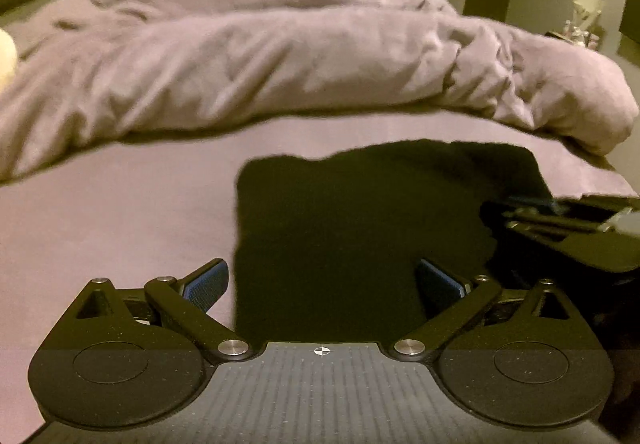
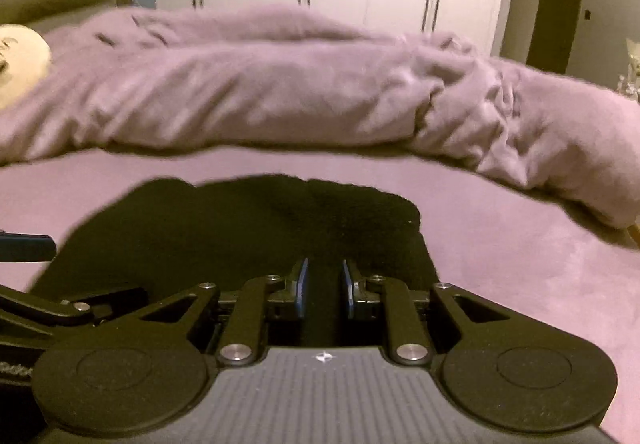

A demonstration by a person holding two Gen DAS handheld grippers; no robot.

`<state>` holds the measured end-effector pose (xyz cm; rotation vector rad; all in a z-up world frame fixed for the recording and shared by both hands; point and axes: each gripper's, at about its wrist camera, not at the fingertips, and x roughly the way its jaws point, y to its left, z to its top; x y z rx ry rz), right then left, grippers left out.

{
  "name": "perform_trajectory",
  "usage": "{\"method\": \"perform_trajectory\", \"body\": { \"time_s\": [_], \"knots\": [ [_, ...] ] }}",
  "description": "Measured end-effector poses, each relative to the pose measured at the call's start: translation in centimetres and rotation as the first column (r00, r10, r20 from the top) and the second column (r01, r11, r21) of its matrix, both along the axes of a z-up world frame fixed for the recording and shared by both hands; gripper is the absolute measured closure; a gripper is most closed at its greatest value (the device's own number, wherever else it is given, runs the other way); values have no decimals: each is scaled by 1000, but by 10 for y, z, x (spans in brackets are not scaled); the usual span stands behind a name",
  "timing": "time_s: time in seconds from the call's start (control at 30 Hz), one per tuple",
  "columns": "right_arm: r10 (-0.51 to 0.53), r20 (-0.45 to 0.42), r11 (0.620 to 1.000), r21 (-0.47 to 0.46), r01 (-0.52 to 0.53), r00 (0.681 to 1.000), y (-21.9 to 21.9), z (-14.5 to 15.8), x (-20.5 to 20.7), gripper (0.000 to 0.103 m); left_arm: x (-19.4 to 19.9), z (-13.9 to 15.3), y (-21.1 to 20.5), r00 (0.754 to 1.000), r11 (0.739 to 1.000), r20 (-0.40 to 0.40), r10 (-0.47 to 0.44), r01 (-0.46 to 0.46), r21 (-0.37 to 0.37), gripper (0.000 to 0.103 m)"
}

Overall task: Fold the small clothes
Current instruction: 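Press the folded sweater flat with both open grippers side by side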

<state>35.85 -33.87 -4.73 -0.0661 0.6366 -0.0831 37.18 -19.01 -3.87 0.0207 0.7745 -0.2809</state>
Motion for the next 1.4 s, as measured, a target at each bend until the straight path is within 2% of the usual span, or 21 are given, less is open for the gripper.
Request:
{"method": "perform_trajectory", "body": {
  "time_s": [0.1, 0.23, 0.47, 0.63, 0.93, 1.0, 1.13, 1.2, 1.27, 1.3, 1.33, 1.37, 1.4],
  "knots": [
    [-6, -7, 999, -41, 6, 1000, 4, -15, 9, 85, 16, -13, -4, 999, 1000, -32, 15, -15, 9, 0],
    [6, 30, 999, -45, -5, 1000, 4, -27, 11, 85, 22, -24, 2, 998, 998, -52, 26, -28, -54, 0],
    [1, 80, 1000, -18, 0, 997, -2, -37, 12, 85, 15, -32, -2, 999, 999, 36, 29, -28, -28, 0],
    [-3, 99, 1000, 32, 0, 995, -8, -38, 10, 85, 16, -33, -1, 999, 999, 38, 28, -26, -41, 0],
    [-11, 139, 999, 52, 4, 990, -11, -47, 10, 85, 13, -37, -4, 997, 998, 64, 53, -51, -43, 0],
    [-10, 138, 999, 50, 3, 990, -11, -46, 12, 85, 13, -36, -6, 996, 998, 70, 57, -55, -32, 0],
    [-8, 134, 1000, -11, 9, 991, 0, -37, 7, 83, 1, -28, -3, 992, 997, 107, 71, -70, -13, 0],
    [12, 121, 1000, 17, -14, 993, 0, -26, -1, 77, -10, -18, 1, 990, 998, 130, 58, -58, -2, 0],
    [29, 100, 993, 112, -40, 995, -8, -10, -14, 56, -22, -8, 12, 992, 1000, 125, 30, -28, -14, 0],
    [30, 104, 985, 163, -47, 994, -13, -3, -25, 50, -29, -4, 19, 993, 1000, 113, 15, -11, -28, 0],
    [30, 112, 980, 191, -51, 993, -16, 2, -40, 38, -36, -3, 27, 995, 999, 103, 6, -1, -48, 0],
    [31, 115, 981, 185, -52, 993, -17, 4, -51, 31, -44, -2, 37, 996, 997, 87, 10, -4, -75, 0],
    [34, 108, 985, 165, -52, 994, -16, 5, -65, 31, -51, -1, 47, 997, 994, 68, 21, -14, -106, 0]
  ]
}}
